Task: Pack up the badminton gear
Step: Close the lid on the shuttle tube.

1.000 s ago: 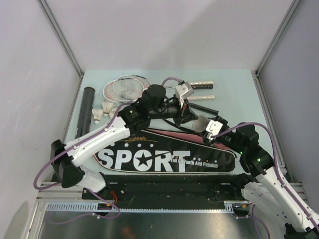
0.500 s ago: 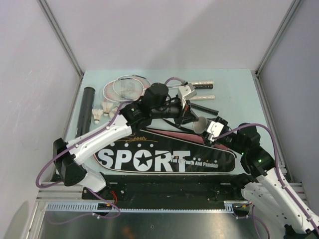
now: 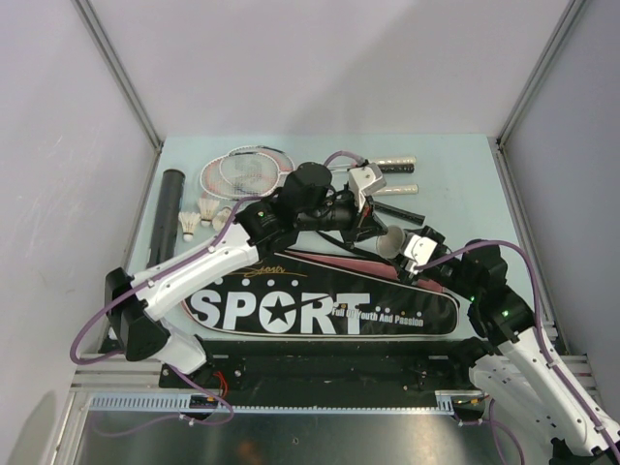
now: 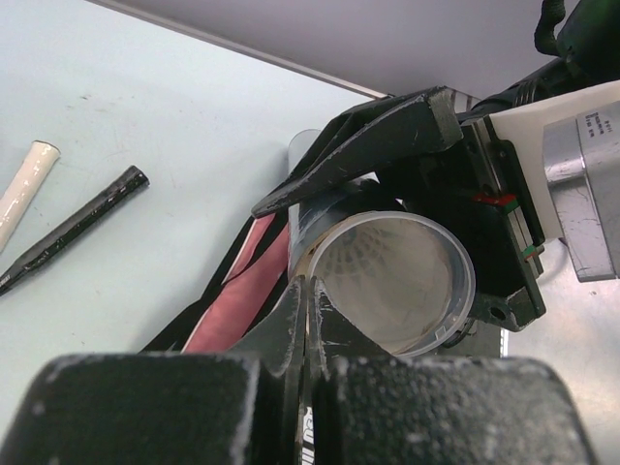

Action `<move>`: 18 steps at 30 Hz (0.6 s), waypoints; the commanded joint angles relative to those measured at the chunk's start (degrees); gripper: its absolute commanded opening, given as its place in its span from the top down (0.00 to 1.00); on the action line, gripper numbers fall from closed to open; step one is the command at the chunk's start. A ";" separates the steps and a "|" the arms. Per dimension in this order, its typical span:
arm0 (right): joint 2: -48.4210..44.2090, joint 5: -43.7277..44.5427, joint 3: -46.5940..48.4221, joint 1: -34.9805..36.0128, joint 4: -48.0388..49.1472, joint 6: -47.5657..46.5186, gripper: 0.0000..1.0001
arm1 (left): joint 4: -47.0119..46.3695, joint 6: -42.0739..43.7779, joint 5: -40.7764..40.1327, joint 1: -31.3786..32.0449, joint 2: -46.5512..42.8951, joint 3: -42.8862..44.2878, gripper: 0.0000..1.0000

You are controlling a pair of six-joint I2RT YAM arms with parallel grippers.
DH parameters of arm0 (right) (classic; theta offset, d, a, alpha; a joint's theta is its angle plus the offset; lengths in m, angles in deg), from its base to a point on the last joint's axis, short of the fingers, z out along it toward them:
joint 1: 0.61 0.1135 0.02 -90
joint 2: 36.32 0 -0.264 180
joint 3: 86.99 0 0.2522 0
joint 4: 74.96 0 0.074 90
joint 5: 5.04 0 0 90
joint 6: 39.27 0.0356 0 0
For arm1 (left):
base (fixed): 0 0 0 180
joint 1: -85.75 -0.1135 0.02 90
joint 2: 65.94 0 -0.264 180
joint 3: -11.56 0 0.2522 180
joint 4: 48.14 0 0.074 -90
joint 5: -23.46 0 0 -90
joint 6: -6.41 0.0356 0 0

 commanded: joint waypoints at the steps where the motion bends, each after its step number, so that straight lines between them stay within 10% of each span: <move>1: -2.15 -5.49 1.00 0.36 7.77 1.98 0.87 | 5.28 3.74 -5.02 -0.17 1.41 2.21 1.00; 18: -0.83 -6.82 1.96 0.62 9.62 -0.48 0.88 | 9.78 11.22 -26.70 5.98 4.66 5.55 1.00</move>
